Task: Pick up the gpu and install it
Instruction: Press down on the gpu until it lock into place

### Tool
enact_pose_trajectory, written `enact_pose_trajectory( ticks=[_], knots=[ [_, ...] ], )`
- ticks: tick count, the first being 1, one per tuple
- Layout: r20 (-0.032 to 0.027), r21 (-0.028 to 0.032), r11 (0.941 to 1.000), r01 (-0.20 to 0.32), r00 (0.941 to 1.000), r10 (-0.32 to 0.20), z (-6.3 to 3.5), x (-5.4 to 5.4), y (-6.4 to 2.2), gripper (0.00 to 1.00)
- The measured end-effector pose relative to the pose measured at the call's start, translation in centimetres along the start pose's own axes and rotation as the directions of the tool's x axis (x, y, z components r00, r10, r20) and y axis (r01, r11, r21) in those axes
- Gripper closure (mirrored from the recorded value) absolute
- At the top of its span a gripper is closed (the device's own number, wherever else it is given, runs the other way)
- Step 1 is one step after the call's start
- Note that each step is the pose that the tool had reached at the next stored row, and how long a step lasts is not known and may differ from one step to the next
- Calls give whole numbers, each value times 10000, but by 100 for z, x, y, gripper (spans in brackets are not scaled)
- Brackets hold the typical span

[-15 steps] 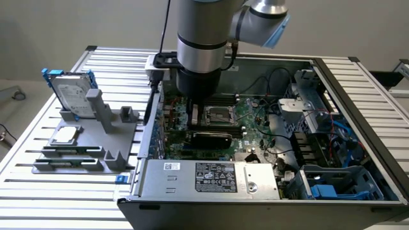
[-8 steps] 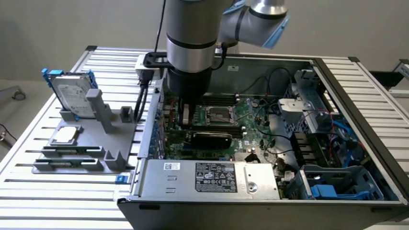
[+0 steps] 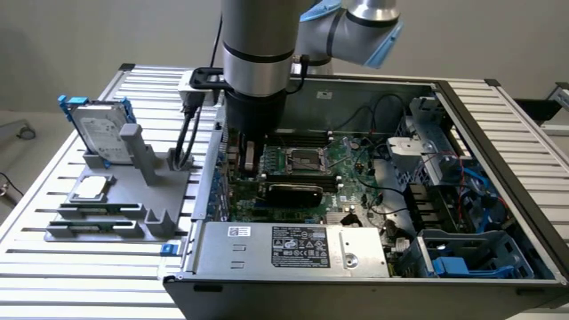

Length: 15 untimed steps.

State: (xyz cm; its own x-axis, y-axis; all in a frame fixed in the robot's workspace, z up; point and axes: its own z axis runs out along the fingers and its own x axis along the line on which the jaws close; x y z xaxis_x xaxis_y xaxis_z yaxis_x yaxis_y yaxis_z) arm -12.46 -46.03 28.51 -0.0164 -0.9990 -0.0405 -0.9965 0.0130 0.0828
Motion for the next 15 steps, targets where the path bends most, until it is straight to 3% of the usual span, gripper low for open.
enact_pose_trajectory(
  ticks=[6,11,13,15],
  knots=[
    [-2,-126,9999,-5,10000,5,-39,-1,57,89],
    [-24,-179,9998,-9,10000,9,-76,-2,94,89],
    [-75,-180,9998,-15,10000,13,-93,-3,102,89],
    [-190,-180,9998,-26,9998,23,-99,-3,110,89]
  ],
)
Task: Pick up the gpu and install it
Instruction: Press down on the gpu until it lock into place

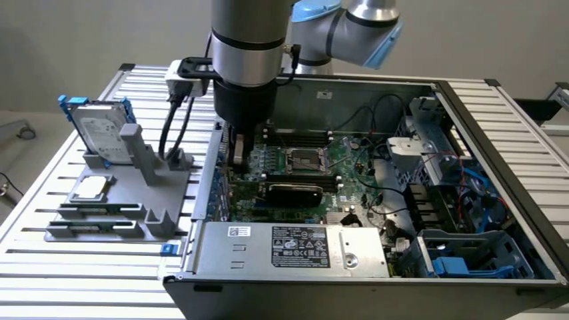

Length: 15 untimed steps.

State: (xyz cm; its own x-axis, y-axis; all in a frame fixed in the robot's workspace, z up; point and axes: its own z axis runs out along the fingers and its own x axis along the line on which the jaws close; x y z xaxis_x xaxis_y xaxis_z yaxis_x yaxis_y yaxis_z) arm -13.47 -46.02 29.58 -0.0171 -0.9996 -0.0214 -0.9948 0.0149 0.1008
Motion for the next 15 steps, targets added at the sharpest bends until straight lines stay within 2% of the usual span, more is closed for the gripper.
enact_pose_trajectory(
  ticks=[4,5,7,15],
  knots=[
    [-337,-13,10000,-35,9994,34,-1,0,14,89],
    [-371,-21,10000,-39,9993,38,-2,1,16,89],
    [-393,-52,10000,-40,9992,38,-12,1,19,89],
    [-394,-114,9999,-46,9992,41,-20,-3,36,89]
  ],
)
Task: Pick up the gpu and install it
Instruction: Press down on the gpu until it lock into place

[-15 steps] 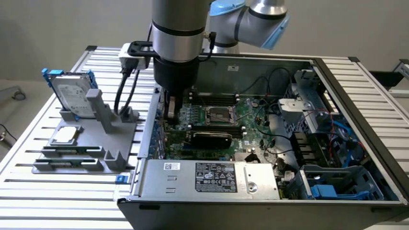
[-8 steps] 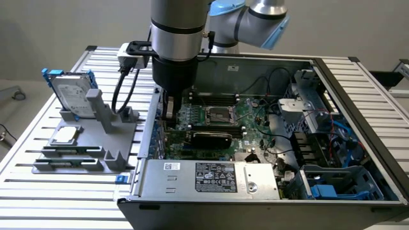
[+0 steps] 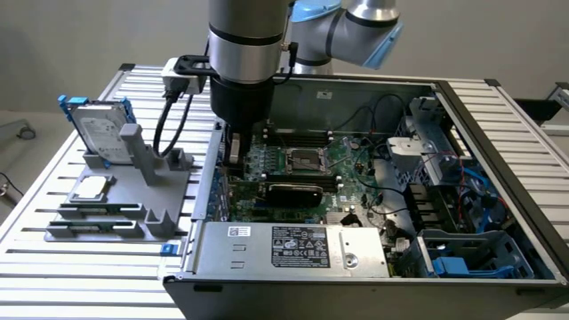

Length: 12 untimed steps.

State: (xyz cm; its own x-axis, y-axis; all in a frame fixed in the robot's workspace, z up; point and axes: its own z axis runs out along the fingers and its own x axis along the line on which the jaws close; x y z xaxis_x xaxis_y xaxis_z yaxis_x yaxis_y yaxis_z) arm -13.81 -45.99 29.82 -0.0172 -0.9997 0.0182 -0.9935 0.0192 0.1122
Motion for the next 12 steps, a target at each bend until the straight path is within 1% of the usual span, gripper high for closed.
enact_pose_trajectory(
  ticks=[3,12],
  knots=[
    [0,-15,10000,-2,10000,2,1,-7,7,89],
    [4,-29,10000,-20,10000,20,3,-61,27,89]
  ],
)
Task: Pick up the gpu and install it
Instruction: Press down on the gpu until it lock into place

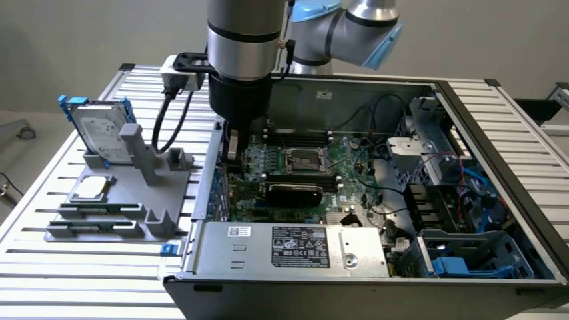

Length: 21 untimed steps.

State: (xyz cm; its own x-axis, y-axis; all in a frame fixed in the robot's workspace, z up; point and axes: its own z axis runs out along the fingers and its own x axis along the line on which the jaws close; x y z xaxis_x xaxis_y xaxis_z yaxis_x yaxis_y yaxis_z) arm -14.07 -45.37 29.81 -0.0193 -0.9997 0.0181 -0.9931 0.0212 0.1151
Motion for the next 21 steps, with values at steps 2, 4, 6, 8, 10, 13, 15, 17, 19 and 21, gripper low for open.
enact_pose_trajectory(
  ticks=[2,4,6,8,10,13,15,17,19,21],
  knots=[
    [0,-11,10000,-4,10000,4,0,-8,5,89],
    [0,-21,10000,-7,10000,7,-2,-16,8,89],
    [-1,-29,10000,-13,10000,13,-3,-24,13,89],
    [-8,-38,10000,-17,10000,17,-5,-30,16,89],
    [-27,-44,10000,-21,10000,21,-9,-33,18,89],
    [-62,-48,10000,-27,10000,27,-15,-37,21,89],
    [-86,-49,10000,-32,10000,32,-17,-41,23,89],
    [-117,-49,10000,-38,9999,38,-18,-46,27,89],
    [-150,-49,10000,-47,9999,46,-19,-50,31,89],
    [-185,-48,10000,-52,9998,51,-19,-55,34,89]
  ],
)
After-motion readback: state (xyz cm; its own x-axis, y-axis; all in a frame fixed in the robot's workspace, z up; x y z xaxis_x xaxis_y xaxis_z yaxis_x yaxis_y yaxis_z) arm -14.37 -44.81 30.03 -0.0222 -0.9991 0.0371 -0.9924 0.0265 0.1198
